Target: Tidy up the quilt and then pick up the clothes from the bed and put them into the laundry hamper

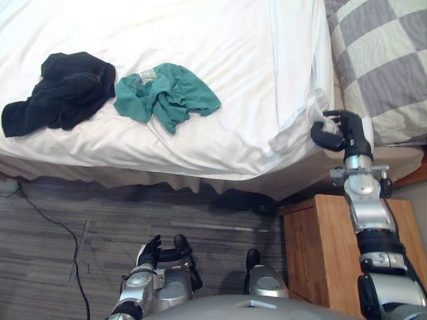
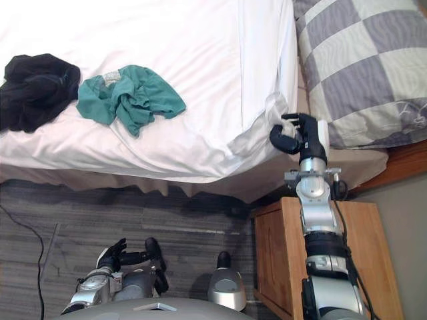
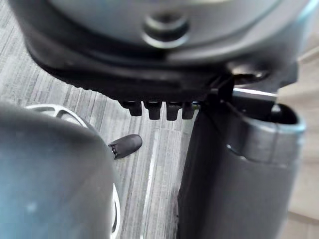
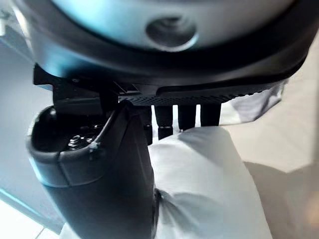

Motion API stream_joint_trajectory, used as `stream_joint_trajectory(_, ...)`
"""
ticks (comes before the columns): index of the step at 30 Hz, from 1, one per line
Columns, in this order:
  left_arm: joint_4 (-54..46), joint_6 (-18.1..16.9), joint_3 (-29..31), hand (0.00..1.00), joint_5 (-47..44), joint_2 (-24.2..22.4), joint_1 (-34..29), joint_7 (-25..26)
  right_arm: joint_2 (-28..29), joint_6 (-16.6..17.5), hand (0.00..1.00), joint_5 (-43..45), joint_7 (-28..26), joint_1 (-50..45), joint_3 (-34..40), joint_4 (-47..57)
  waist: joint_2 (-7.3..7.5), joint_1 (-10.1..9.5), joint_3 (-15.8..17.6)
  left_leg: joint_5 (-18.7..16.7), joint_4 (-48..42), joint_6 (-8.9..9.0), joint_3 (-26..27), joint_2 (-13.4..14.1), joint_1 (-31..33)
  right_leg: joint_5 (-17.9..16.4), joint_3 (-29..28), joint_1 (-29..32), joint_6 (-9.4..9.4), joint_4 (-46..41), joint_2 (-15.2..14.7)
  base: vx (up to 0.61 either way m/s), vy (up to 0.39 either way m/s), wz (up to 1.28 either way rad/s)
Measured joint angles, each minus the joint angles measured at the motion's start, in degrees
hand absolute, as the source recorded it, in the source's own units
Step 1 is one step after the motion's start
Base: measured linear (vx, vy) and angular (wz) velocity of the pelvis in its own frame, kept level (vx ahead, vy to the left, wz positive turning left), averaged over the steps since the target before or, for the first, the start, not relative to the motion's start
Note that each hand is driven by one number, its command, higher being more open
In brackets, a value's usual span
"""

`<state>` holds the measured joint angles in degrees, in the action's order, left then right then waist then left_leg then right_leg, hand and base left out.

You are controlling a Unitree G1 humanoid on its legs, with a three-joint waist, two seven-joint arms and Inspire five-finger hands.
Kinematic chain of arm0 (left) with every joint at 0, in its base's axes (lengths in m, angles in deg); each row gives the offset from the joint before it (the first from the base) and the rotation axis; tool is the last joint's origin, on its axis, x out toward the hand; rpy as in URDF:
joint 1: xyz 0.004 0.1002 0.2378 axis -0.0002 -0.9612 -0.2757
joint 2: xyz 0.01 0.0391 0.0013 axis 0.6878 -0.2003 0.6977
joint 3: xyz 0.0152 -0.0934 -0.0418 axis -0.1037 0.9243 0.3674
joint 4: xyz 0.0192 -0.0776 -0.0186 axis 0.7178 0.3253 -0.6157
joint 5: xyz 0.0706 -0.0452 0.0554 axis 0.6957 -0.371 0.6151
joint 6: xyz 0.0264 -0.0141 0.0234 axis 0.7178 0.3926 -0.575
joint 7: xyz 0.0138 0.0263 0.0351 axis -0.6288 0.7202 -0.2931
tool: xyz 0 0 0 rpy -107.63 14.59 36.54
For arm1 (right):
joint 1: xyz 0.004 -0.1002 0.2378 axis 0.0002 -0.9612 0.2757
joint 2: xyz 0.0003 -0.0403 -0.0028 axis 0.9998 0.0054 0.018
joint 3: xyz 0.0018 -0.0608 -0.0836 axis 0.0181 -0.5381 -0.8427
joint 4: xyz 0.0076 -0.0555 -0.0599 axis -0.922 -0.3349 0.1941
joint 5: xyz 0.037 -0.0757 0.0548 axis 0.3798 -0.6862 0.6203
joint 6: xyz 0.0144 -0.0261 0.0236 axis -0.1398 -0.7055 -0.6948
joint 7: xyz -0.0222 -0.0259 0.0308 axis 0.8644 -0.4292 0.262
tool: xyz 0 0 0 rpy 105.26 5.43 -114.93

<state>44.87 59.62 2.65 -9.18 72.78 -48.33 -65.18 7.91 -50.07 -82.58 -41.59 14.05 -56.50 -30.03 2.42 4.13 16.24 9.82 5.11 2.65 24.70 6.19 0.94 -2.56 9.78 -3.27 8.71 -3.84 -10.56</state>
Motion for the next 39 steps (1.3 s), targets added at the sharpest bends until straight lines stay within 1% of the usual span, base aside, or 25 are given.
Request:
stream_joint_trajectory(2, 0.02, 0.27, 0.01, 1.00, 0.25, -0.37, -0.45, -0.08, 1.88, 0.20, 1.00, 3.01, -0.16, -2.74, 2.75, -1.15, 0.09, 1.21, -0.11, -0.28, 0.02, 0.39, 0.24, 0.01, -1.31, -0.02, -0.48, -0.83, 0.02, 0.01, -0.05, 0.06, -0.017, -0.16)
stream_joint_trajectory(3, 0.03, 0.29, 0.00, 1.00, 0.30, -0.43, -0.49, -0.08, 2.28, 0.21, 1.00, 3.60, -0.18, -3.19, 3.88, -1.76, 0.06, 1.25, -0.13, -0.30, 0.05, 0.42, 0.28, 0.00, -1.62, -0.07, -0.58, -0.92, 0.08, 0.01, -0.08, 0.00, -0.011, -0.20)
stream_joint_trajectory(5, 0.08, 0.31, 0.01, 1.00, 0.28, -0.60, -0.51, -0.13, 2.48, 0.20, 1.00, 5.74, -0.17, -4.25, 7.53, -4.40, -0.35, 1.99, -0.56, -0.51, 0.18, 0.70, 0.32, 0.06, -1.74, -0.37, -0.73, -0.94, 0.28, 0.05, -0.08, -0.02, -0.009, -0.08)
stream_joint_trajectory(7, 0.60, 0.32, 0.21, 1.00, 0.24, -0.73, -0.52, -0.12, 2.52, -1.16, 1.00, 7.47, 0.20, -6.06, 13.00, -7.78, -0.89, 2.54, -1.04, -0.59, 0.20, 0.80, 0.43, 0.25, -1.79, -0.70, -0.82, -0.93, 0.03, 0.15, 0.01, -0.04, -0.003, -0.05)
stream_joint_trajectory(9, 1.68, 0.43, 1.55, 1.00, 0.16, -1.42, -1.06, -0.11, 2.55, -2.79, 1.00, 9.55, 0.96, -10.58, 18.02, -10.20, -1.47, 3.24, -2.06, -0.81, 0.21, 0.94, 0.77, 0.59, -1.83, -0.94, -0.90, -0.85, -0.05, 0.09, 0.29, -0.04, -0.004, -0.06)
stream_joint_trajectory(10, 1.84, 0.45, 2.89, 1.00, -0.05, -2.22, -1.86, -0.06, 2.59, -3.78, 1.00, 11.20, 1.63, -13.15, 20.69, -10.22, -1.90, 3.96, -2.50, -1.09, 0.22, 1.00, 1.09, 0.66, -1.89, -1.19, -0.96, -0.81, -0.19, 0.05, 0.35, -0.04, -0.003, -0.05)
stream_joint_trajectory(12, 1.83, 0.60, 4.46, 1.00, -0.22, -2.83, -2.92, -0.04, 2.60, -4.25, 1.00, 14.85, 3.38, -16.00, 24.65, -10.17, -2.29, 4.82, -2.94, -1.58, 0.22, 1.08, 1.97, 0.85, -2.12, -1.59, -1.66, -0.56, -0.27, 0.01, 0.48, -0.04, 0.007, -0.18)
stream_joint_trajectory(13, 1.82, 0.68, 5.25, 1.00, -0.25, -3.14, -3.43, -0.02, 2.69, -4.28, 1.00, 15.97, 4.20, -17.39, 26.66, -9.93, -2.18, 5.00, -3.33, -1.73, 0.22, 1.00, 2.49, 0.98, -2.18, -1.60, -2.18, -0.51, -0.24, -0.02, 0.59, -0.02, 0.005, -0.29)
stream_joint_trajectory(14, 1.80, 0.84, 6.37, 1.00, -0.24, -3.57, -4.07, 0.01, 3.03, -4.29, 1.00, 17.06, 5.41, -19.20, 29.22, -9.15, -2.53, 5.11, -4.25, -1.88, 0.22, 1.02, 3.06, 1.11, -2.17, -1.60, -2.50, -0.18, -0.23, -0.09, 0.66, 0.00, 0.001, -0.24)
stream_joint_trajectory(15, 1.65, 0.85, 7.28, 1.00, -0.26, -3.96, -4.56, 0.05, 3.52, -4.29, 1.00, 18.10, 6.12, -19.83, 31.36, -8.53, -2.46, 5.33, -4.72, -2.08, 0.25, 1.12, 3.64, 1.26, -2.30, -1.54, -2.87, -0.09, -0.19, -0.03, 0.68, -0.01, 0.003, -0.26)
stream_joint_trajectory(16, 1.65, 0.85, 7.99, 1.00, -0.26, -4.10, -4.90, 0.11, 4.82, -4.33, 0.00, 18.17, 7.08, -20.41, 34.14, -6.55, -2.42, 5.37, -5.23, -2.19, 0.25, 1.14, 4.52, 1.48, -2.44, -1.46, -3.36, 0.07, -0.13, -0.01, 0.67, -0.01, 0.005, -0.23)
stream_joint_trajectory(19, 1.64, 0.85, 9.15, 1.00, -0.25, -4.24, -5.35, 0.11, 6.58, -4.31, 0.00, 18.16, 8.53, -21.53, 37.09, -0.88, -1.91, 5.62, -6.04, -2.55, 0.25, 0.82, 5.80, 1.70, -2.61, -1.25, -3.96, 0.31, -0.11, 0.25, 0.62, -0.01, 0.006, -0.17)
stream_joint_trajectory(22, 1.68, 0.85, 9.19, 1.00, -0.25, -3.88, -5.52, 0.11, 6.70, -4.11, 0.00, 19.00, 8.61, -21.19, 36.31, 2.61, -1.14, 5.58, -6.71, -2.58, 0.25, 0.78, 6.03, 1.68, -2.50, -0.74, -4.19, 0.27, -0.20, 1.04, 0.57, 0.01, 0.005, -0.05)
stream_joint_trajectory(23, 1.80, 0.85, 9.08, 1.00, -0.25, -3.71, -5.51, 0.12, 6.71, -3.37, 0.00, 20.94, 8.37, -20.76, 34.23, 5.28, -0.67, 5.59, -6.95, -2.58, 0.25, 0.76, 6.02, 1.65, -2.51, -0.58, -4.30, 0.31, -0.37, 1.04, 0.54, 0.00, 0.000, 0.00)
stream_joint_trajectory(24, 1.83, 0.85, 8.98, 1.00, -0.24, -3.67, -5.51, 0.12, 6.71, -2.87, 0.00, 21.46, 8.08, -20.56, 33.22, 6.35, -0.52, 5.59, -7.07, -2.58, 0.25, 0.76, 5.95, 1.62, -2.53, -0.55, -4.29, 0.33, -0.40, 1.04, 0.52, 0.03, 0.000, 0.02)
stream_joint_trajectory(26, 2.12, 0.83, 8.61, 1.00, -0.24, -3.10, -5.39, 0.15, 6.72, -0.25, 0.00, 25.31, 6.81, -16.81, 28.60, 8.92, -0.33, 5.61, -7.43, -2.34, 0.24, 0.96, 5.16, 1.53, -2.49, -0.43, -4.07, 0.30, -0.51, 1.03, 0.47, 0.03, -0.008, 0.06)
stream_joint_trajectory(28, 2.11, 0.78, 8.01, 1.00, -0.24, -2.88, -5.29, 0.19, 6.74, 1.30, 0.00, 28.12, 6.15, -14.31, 26.59, 9.02, -0.41, 5.54, -7.48, -2.27, 0.24, 0.95, 4.79, 1.49, -2.36, -0.40, -3.78, 0.28, -0.54, 1.03, 0.45, 0.02, -0.009, 0.09)
stream_joint_trajectory(29, 2.12, 0.71, 7.05, 1.00, -0.25, -2.63, -5.13, 0.36, 6.82, 2.58, 0.00, 30.22, 6.01, -11.88, 24.43, 9.09, -0.39, 5.32, -7.47, -2.21, 0.24, 0.96, 4.38, 1.48, -2.21, -0.39, -3.55, 0.26, -0.54, 1.03, 0.46, 0.02, -0.013, 0.17)
stream_joint_trajectory(31, 2.11, 0.66, 6.14, 1.00, -0.22, -2.49, -4.93, 0.50, 7.58, 4.04, 0.00, 34.17, 5.93, -8.56, 21.52, 9.92, -0.54, 4.90, -7.55, -2.07, 0.24, 0.89, 3.42, 1.43, -1.88, -0.34, -2.72, 0.12, -0.48, 1.03, 0.48, 0.03, -0.019, 0.24)
stream_joint_trajectory(32, 2.07, 0.54, 5.83, 1.00, -0.21, -2.51, -4.73, 0.55, 8.86, 5.78, 0.00, 37.44, 5.84, -6.67, 19.50, 11.56, -0.71, 4.38, -7.60, -1.78, 0.24, 0.69, 2.42, 1.43, -1.29, -0.19, -1.75, 0.13, -0.32, 1.01, 0.53, 0.03, -0.022, 0.27)
stream_joint_trajectory(34, 2.06, 0.49, 4.97, 1.00, -0.20, -2.39, -4.25, 0.78, 9.88, 7.28, 0.00, 40.08, 5.78, -3.99, 17.35, 11.92, -0.78, 3.58, -7.55, -1.36, 0.23, 0.33, 1.50, 1.43, -0.94, -0.13, -0.94, -0.13, -0.39, 1.01, 0.60, 0.05, -0.032, 0.26)
stream_joint_trajectory(36, 2.01, 0.26, 4.25, 1.00, -0.19, -2.35, -4.17, 1.23, 9.88, 7.64, 0.00, 41.30, 5.81, -0.92, 14.86, 11.92, -0.96, 2.82, -7.49, -0.92, 0.21, 0.18, 0.63, 1.31, -0.36, -0.15, -0.35, -0.24, -0.43, 1.02, 0.61, 0.04, -0.020, 0.22)
stream_joint_trajectory(38, 1.90, 0.18, 3.83, 1.00, -0.21, -2.37, -3.17, 1.75, 9.84, 8.71, 0.00, 43.37, 6.01, 3.18, 13.41, 11.91, -1.45, 2.20, -6.27, -0.40, 0.19, -0.08, -0.10, 1.28, 0.60, -0.12, 0.17, 0.18, -0.47, 0.87, 0.68, 0.01, -0.005, 0.22)
stream_joint_trajectory(39, 1.88, 0.22, 3.83, 1.00, -0.28, -2.51, -2.48, 1.79, 9.80, 9.00, 0.00, 43.65, 6.36, 6.98, 13.04, 11.87, -1.94, 2.08, -4.40, -0.08, 0.19, -0.20, -0.68, 1.28, 1.12, 0.00, 0.71, 0.37, -0.65, 0.73, 0.72, -0.05, 0.015, 0.25)
